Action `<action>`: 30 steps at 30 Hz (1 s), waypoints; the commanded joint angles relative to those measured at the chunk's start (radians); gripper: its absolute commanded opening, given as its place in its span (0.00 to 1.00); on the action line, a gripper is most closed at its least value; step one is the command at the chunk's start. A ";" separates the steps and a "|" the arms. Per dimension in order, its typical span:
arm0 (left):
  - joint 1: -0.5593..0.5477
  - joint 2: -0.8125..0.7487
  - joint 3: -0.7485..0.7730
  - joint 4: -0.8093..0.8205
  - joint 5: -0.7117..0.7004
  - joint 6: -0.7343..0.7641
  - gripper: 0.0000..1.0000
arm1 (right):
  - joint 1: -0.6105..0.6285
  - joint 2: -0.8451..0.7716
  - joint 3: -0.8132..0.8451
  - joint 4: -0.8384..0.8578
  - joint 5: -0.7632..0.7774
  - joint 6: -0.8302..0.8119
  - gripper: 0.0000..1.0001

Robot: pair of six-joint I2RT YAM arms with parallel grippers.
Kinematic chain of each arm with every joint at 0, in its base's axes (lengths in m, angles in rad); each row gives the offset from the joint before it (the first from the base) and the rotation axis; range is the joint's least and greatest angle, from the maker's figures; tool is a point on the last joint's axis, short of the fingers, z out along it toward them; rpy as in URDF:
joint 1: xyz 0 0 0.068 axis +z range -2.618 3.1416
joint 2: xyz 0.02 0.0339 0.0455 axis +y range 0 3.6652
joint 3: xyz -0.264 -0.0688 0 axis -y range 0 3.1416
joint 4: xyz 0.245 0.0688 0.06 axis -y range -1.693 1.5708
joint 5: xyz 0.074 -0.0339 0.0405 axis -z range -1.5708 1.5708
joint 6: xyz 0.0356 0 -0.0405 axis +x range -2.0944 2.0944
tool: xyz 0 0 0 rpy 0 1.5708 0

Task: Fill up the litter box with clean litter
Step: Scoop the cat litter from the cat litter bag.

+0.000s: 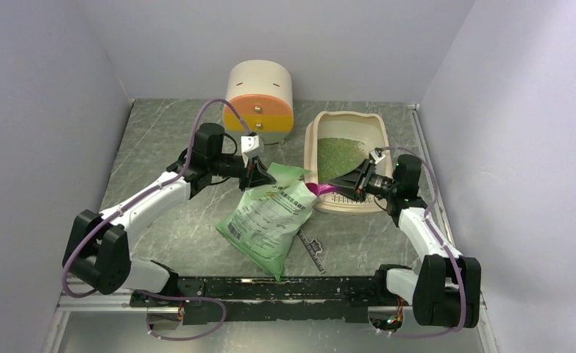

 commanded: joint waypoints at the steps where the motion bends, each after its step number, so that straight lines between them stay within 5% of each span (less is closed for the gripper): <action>1: 0.001 0.014 0.029 0.107 0.045 -0.022 0.05 | -0.109 -0.005 0.014 -0.094 -0.074 -0.105 0.00; 11: 0.001 0.032 0.023 0.149 0.057 -0.045 0.05 | -0.188 0.050 0.010 -0.201 -0.123 -0.230 0.00; 30: 0.001 0.078 0.054 0.144 0.057 -0.039 0.05 | -0.347 -0.071 -0.152 0.222 -0.145 0.072 0.00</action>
